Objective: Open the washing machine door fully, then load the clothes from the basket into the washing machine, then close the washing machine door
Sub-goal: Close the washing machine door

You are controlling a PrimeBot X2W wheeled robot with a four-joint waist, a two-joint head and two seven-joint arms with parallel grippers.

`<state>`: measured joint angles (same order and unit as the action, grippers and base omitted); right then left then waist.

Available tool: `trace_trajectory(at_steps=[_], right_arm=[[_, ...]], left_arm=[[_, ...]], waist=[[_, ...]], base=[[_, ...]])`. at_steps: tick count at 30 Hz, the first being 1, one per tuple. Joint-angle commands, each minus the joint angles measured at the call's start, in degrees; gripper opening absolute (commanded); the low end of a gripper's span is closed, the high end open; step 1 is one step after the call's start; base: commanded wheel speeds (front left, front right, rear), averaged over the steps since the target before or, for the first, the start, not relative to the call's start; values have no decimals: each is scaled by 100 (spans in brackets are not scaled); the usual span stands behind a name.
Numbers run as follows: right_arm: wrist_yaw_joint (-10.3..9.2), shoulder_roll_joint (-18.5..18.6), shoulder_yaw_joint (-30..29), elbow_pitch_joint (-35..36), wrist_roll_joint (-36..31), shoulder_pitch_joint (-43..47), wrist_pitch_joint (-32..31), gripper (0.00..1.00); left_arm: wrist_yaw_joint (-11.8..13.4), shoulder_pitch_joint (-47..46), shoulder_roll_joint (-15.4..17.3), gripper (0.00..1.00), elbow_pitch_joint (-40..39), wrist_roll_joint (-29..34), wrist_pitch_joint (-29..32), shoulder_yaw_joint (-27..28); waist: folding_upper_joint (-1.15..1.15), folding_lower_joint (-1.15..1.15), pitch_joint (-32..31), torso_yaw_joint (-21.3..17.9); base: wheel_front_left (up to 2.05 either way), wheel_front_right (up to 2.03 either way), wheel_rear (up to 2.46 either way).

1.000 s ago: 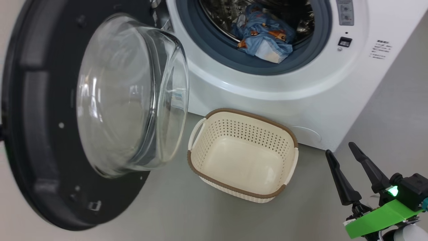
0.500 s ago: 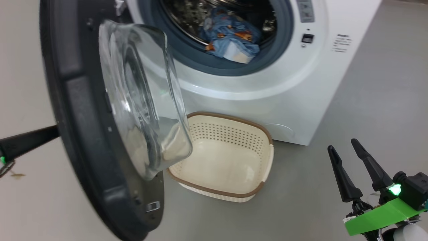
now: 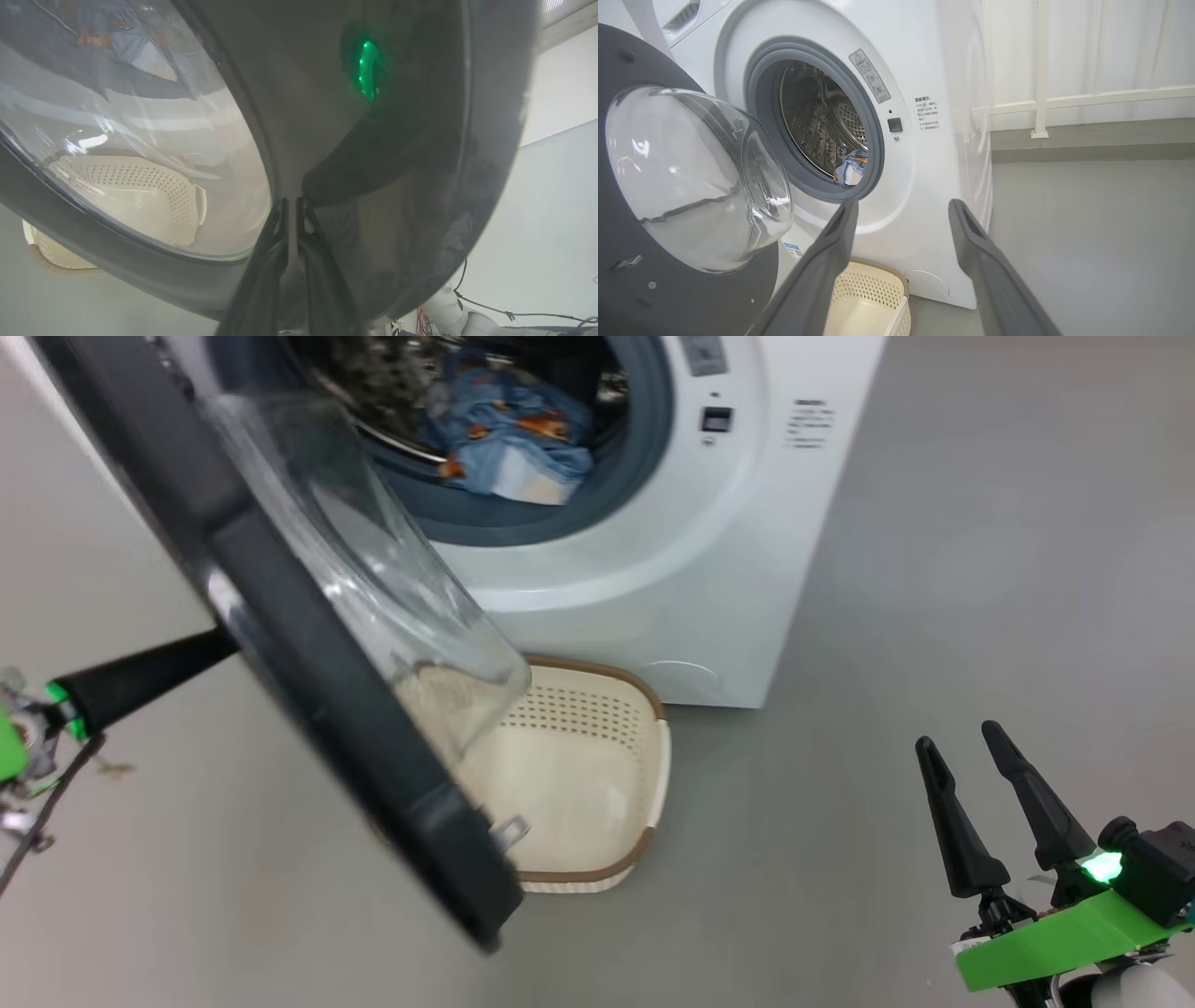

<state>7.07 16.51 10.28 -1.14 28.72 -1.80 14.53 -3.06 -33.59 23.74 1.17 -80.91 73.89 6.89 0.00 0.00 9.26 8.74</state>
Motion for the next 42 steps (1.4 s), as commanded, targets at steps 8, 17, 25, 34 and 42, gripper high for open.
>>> trace_trajectory(at_steps=[8,17,25,34,42], right_arm=[[42,-66,13,185,-52,-148,47,100],[42,-187,-39,212,-76,-220,47,100],[42,-251,-77,225,-97,-244,47,100],[42,-244,-91,193,-107,-178,47,100],[42,-160,-52,175,-99,-124,47,100]], left_arm=[[-106,-635,17,0,16,467,-471,-21],[-217,-1014,-137,0,408,881,-1076,-70],[-338,-1245,-166,0,735,1036,-1401,-113],[-403,-904,-58,0,780,971,-1558,30],[-432,-158,14,0,662,849,-1827,313]], waist=[[0,0,247,-768],[0,0,399,-1164],[0,0,465,-1279],[0,0,366,-1092],[0,0,203,-773]], base=[[0,0,0],[0,0,0],[0,0,0],[0,0,0],[0,0,0]])
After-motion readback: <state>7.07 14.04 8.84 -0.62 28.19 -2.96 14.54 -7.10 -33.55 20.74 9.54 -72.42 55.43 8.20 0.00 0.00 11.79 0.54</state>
